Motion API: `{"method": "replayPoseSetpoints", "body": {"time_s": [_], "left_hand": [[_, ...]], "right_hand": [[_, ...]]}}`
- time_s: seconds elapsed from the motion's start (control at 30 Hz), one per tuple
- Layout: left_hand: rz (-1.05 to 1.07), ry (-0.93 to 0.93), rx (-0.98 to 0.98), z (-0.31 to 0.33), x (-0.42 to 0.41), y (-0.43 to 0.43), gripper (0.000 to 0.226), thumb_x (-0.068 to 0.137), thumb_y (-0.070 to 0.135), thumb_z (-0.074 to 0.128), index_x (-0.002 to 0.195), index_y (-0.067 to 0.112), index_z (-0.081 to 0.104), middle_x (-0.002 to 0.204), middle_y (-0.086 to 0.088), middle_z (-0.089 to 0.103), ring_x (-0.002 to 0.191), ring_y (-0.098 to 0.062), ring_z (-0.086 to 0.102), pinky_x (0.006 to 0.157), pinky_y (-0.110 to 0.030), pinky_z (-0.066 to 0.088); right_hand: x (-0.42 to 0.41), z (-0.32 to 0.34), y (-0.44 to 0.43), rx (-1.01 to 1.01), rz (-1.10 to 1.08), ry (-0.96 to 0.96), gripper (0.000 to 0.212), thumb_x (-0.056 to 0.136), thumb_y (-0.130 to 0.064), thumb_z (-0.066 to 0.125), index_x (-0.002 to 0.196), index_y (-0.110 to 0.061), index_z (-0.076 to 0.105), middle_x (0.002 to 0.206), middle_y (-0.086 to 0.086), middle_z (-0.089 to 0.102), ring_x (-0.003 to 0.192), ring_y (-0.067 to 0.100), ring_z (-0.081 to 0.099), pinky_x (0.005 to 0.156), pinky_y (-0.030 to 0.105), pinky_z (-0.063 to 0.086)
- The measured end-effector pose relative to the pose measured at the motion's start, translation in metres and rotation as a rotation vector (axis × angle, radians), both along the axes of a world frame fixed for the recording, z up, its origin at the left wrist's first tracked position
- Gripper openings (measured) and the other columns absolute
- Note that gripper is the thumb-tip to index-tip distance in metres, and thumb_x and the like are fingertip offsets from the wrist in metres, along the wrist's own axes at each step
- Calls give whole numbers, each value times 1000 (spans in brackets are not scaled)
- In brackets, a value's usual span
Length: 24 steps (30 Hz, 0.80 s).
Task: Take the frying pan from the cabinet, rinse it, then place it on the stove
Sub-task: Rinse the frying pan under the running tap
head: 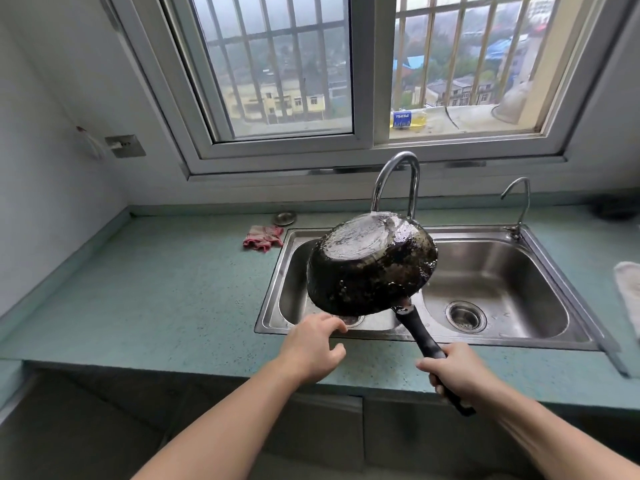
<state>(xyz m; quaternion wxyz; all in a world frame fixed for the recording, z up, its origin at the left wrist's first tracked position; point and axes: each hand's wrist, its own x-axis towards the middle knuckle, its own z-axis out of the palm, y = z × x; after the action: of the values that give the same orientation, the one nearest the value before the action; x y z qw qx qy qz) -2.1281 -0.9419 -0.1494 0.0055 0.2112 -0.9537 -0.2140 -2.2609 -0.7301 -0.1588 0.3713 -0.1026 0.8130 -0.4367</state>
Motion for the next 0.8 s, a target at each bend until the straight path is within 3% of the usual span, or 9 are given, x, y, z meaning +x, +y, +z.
{"method": "replayPoseSetpoints", "body": {"time_s": [0.37, 0.8], "left_hand": [[98, -2, 23, -3, -26, -22, 46, 87, 31, 53, 133, 35, 45, 134, 13, 49, 123, -12, 42, 106, -34, 38], [234, -64, 52, -12, -74, -46, 43, 88, 33, 52, 130, 35, 47, 133, 11, 50, 119, -11, 44, 102, -34, 42]], "right_hand": [[-48, -16, -35, 2, 60, 15, 13, 82, -7, 64, 76, -2, 54, 56, 10, 54, 38, 18, 47, 40, 24, 41], [-121, -25, -99, -50, 105, -80, 14, 81, -2, 64, 71, -1, 54, 51, 11, 49, 34, 17, 43, 36, 21, 38]]}}
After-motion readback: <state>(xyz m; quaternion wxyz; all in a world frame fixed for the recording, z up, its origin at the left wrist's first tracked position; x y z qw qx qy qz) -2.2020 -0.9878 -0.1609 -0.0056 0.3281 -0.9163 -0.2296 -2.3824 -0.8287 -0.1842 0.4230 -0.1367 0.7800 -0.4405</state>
